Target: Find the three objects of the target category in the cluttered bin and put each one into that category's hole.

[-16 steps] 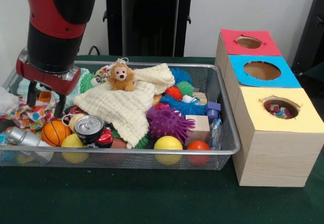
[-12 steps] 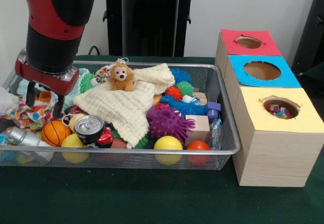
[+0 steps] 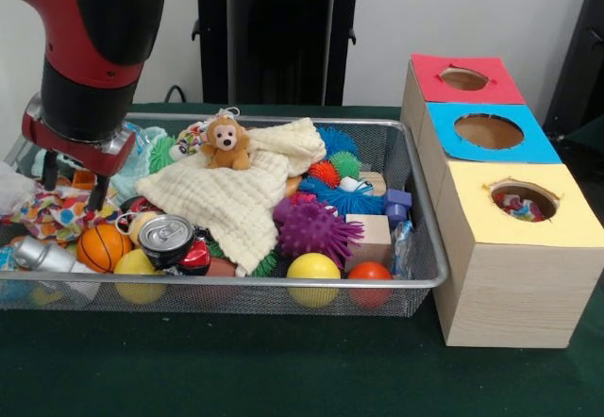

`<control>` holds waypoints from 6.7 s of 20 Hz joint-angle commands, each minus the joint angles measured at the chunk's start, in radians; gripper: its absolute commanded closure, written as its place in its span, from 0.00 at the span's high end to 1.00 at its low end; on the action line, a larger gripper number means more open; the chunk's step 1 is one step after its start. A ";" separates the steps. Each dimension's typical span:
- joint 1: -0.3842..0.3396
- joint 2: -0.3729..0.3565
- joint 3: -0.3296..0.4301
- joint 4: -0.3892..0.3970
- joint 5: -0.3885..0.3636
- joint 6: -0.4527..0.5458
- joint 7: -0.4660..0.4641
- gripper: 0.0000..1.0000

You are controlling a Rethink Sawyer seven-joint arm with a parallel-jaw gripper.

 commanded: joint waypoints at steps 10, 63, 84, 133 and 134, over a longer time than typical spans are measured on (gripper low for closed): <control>-0.082 0.137 0.117 0.053 0.082 -0.123 0.149 1.00; -0.127 -0.453 0.393 0.533 0.272 -0.251 0.070 0.00; 0.199 -0.455 0.224 0.504 0.374 -0.371 0.328 0.00; 0.463 -0.168 0.145 0.379 0.622 -0.532 0.472 0.00; 0.459 -0.167 0.154 0.380 0.624 -0.538 0.471 0.00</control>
